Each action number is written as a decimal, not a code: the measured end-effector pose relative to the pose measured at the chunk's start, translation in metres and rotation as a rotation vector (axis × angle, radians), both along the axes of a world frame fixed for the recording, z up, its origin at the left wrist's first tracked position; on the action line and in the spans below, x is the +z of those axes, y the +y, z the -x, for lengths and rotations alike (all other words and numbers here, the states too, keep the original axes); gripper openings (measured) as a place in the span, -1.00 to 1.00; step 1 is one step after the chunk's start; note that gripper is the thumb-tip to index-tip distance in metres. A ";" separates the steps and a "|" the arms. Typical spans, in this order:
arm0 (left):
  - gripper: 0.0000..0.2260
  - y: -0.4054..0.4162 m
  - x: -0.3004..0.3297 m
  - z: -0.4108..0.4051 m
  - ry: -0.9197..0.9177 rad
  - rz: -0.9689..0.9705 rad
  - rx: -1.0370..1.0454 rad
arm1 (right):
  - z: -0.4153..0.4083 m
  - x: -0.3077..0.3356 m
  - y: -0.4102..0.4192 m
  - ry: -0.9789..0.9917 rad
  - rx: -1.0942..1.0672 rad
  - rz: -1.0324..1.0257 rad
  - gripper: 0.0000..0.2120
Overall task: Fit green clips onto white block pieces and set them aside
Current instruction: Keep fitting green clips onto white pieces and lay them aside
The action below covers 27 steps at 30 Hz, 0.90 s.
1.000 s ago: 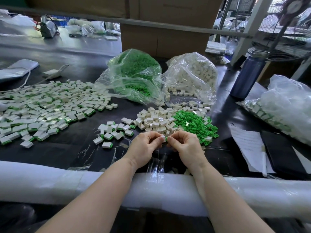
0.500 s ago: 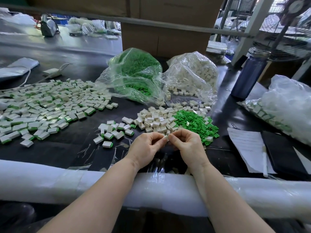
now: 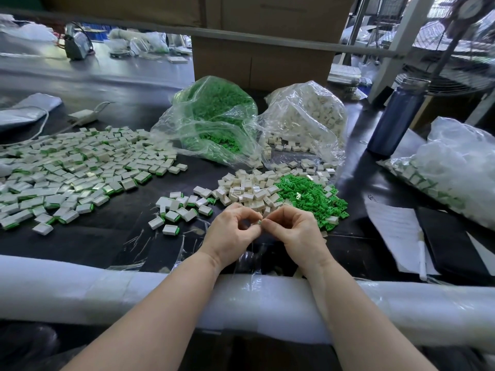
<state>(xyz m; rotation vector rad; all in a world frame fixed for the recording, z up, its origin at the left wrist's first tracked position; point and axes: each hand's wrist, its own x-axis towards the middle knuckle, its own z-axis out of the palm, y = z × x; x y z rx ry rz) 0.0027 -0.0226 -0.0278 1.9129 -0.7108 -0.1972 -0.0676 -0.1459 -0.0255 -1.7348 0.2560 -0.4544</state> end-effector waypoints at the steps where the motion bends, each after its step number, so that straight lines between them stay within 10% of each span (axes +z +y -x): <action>1: -0.88 0.000 0.001 0.000 0.007 0.007 0.001 | 0.000 0.000 0.000 0.000 0.005 -0.002 -0.85; 27: -0.77 0.004 0.000 0.000 0.044 0.032 -0.176 | 0.000 0.002 -0.001 0.066 0.202 -0.094 -0.83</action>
